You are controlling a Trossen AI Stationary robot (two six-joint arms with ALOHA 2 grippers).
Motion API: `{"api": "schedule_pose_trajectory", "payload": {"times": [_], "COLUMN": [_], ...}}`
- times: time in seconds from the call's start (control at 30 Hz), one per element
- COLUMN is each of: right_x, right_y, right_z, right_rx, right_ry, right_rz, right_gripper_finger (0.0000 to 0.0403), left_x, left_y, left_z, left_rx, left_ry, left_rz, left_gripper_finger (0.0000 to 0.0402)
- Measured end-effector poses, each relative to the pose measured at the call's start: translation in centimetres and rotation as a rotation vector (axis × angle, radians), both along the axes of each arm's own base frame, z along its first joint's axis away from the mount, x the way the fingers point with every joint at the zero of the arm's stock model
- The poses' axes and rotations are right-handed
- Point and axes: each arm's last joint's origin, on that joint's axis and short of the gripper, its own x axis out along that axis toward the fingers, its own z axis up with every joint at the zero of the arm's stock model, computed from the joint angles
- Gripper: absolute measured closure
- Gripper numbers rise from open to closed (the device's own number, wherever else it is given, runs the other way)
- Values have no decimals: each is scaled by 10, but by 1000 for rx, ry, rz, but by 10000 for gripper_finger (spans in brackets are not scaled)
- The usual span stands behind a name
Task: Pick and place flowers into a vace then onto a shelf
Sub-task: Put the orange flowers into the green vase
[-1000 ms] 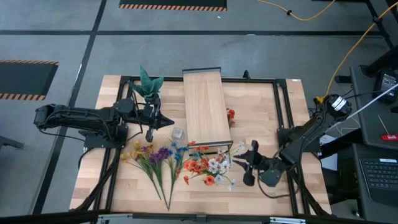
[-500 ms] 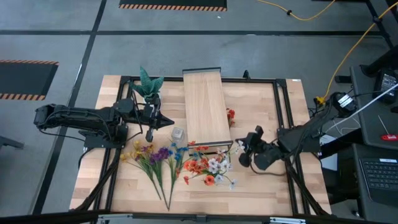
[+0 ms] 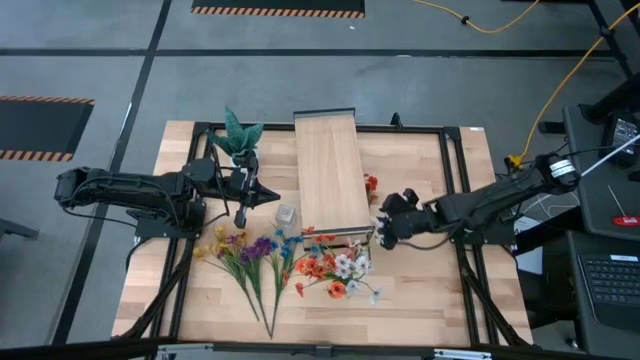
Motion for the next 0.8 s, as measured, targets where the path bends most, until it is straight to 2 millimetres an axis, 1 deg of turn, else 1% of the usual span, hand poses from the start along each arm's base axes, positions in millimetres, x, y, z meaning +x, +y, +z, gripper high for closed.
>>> {"api": "schedule_pose_trajectory", "payload": {"times": [0.13,0.23,0.3,0.47,0.6,0.8], "right_x": [4,1,0,-5,-10,-8], "right_y": [-16,-25,-31,-45,-50,-51], "right_z": [-3,-18,-29,-45,-52,-51], "right_rx": [60,97,140,143,156,156], "right_ry": [10,0,-53,-157,-147,-181], "right_rz": [-23,-7,3,-28,-66,-75], "right_gripper_finger": [234,234,235,237,236,236], "left_x": [0,0,0,0,0,0], "left_y": [0,0,0,0,0,0], "left_z": [0,0,0,-1,-1,-1], "left_rx": [0,0,0,0,0,0], "left_ry": [0,2,4,7,7,7], "left_rz": [-1,0,-1,0,-1,-1], "left_gripper_finger": [398,398,398,398,398,398]}}
